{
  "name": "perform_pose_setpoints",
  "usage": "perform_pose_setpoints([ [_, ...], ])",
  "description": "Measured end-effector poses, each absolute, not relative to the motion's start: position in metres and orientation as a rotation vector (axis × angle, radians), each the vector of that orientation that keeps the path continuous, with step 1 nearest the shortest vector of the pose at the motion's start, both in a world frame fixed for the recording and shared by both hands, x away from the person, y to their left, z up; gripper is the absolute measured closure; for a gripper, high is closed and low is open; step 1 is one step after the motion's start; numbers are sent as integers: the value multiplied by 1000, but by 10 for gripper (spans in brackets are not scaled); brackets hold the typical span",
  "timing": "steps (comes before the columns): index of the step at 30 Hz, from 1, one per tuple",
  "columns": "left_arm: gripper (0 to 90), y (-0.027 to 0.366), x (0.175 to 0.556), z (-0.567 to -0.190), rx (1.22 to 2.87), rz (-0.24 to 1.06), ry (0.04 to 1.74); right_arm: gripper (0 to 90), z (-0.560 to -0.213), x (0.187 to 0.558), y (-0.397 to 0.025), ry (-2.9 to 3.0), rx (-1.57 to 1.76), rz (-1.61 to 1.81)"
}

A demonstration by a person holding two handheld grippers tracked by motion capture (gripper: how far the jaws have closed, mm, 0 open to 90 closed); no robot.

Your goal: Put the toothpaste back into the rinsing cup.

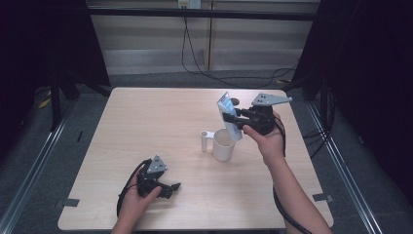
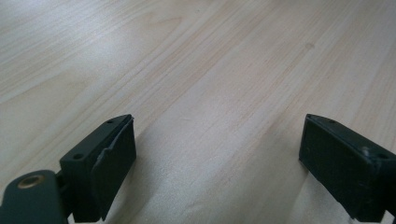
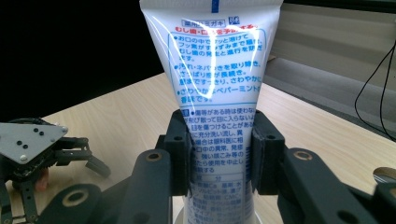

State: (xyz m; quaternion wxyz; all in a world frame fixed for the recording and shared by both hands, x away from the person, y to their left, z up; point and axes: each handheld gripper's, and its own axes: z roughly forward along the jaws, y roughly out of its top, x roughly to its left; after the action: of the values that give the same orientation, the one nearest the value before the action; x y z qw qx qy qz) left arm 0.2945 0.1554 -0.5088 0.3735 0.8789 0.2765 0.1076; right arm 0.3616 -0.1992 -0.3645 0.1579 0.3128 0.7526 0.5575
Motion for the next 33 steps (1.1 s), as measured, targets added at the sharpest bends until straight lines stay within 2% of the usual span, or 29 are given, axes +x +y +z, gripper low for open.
perform_pose_setpoints([
  [33,108,155,295,-509,2252,276,708,652,-381,375,-192,2140,920,1605],
])
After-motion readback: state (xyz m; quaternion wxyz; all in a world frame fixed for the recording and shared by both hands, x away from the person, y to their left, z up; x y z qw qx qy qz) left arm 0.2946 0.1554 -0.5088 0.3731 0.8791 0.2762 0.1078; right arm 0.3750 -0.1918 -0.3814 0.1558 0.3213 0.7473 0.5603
